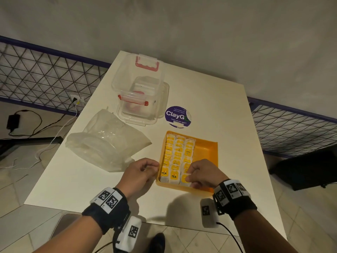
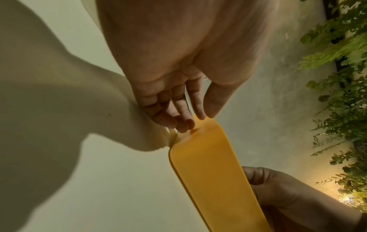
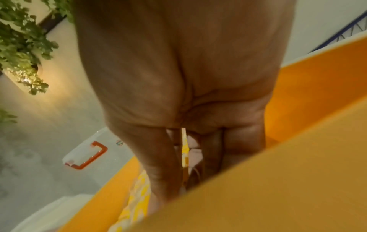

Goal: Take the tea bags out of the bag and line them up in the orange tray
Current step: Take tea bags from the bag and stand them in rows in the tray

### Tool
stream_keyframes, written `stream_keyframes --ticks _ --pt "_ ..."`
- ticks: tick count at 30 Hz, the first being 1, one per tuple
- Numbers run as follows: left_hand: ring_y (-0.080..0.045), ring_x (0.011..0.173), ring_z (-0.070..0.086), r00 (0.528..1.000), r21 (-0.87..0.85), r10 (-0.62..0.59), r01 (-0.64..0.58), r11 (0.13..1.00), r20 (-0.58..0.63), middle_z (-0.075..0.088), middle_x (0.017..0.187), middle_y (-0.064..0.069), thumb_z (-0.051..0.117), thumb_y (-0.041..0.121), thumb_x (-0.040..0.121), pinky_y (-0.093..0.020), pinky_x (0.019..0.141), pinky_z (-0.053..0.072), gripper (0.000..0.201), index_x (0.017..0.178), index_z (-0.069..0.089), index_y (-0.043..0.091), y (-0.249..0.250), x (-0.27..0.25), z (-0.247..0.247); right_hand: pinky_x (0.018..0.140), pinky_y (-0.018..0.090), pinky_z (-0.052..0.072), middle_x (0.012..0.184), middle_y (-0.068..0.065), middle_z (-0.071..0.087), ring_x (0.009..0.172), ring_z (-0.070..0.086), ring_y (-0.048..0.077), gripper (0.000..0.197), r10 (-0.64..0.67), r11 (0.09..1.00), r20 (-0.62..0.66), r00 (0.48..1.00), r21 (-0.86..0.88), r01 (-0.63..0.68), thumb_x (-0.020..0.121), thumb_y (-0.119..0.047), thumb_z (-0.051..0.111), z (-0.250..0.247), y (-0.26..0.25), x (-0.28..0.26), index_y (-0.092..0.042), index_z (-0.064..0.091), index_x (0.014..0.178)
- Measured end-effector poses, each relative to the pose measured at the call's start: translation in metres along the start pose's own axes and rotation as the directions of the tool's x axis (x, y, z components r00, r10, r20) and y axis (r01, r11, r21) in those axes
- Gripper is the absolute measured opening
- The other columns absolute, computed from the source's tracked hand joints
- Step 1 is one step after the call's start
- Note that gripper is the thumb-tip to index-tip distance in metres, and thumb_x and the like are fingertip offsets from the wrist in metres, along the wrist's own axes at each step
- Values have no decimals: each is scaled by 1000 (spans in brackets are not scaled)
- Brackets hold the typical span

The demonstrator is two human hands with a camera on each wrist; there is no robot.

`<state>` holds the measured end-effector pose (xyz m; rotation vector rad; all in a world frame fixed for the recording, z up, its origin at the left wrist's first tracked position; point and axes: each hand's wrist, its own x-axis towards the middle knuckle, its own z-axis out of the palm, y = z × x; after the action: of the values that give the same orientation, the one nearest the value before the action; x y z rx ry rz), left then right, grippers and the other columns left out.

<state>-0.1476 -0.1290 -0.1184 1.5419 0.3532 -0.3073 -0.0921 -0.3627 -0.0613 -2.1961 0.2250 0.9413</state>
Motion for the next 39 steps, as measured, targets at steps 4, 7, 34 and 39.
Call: stream_keyframes --ticks 4,7,34,39 --pt "-4 73 67 1000 -21 -11 11 1000 0 76 89 -3 63 3 92 -13 64 49 16 97 75 13 -1 -5 0 61 31 55 71 10 69 60 64 19 16 26 992 -74 997 -125 -35 78 -9 80 9 6 11 -10 66 84" --pt "-7 78 68 1000 -58 -28 28 998 1 76 97 -9 62 -1 92 -14 67 51 16 100 73 8 -1 -6 -2 71 36 57 82 4 69 76 67 22 23 -25 969 -162 986 -248 -16 74 -20 83 12 4 13 -17 61 76" --pt "-10 84 68 991 27 67 -71 997 119 76 92 2 71 18 84 -24 73 50 15 97 74 25 4 -23 -26 64 33 47 79 1 64 72 59 18 23 -104 942 -337 936 -335 -16 83 -32 71 7 -16 -7 -13 59 81" --pt "-19 78 68 973 -64 205 -199 978 108 74 96 -14 71 17 81 -30 64 53 22 103 73 15 37 -45 -57 63 22 46 80 -5 64 75 59 9 17 -349 915 -361 865 -330 232 87 -28 71 28 -61 -13 -17 60 81"
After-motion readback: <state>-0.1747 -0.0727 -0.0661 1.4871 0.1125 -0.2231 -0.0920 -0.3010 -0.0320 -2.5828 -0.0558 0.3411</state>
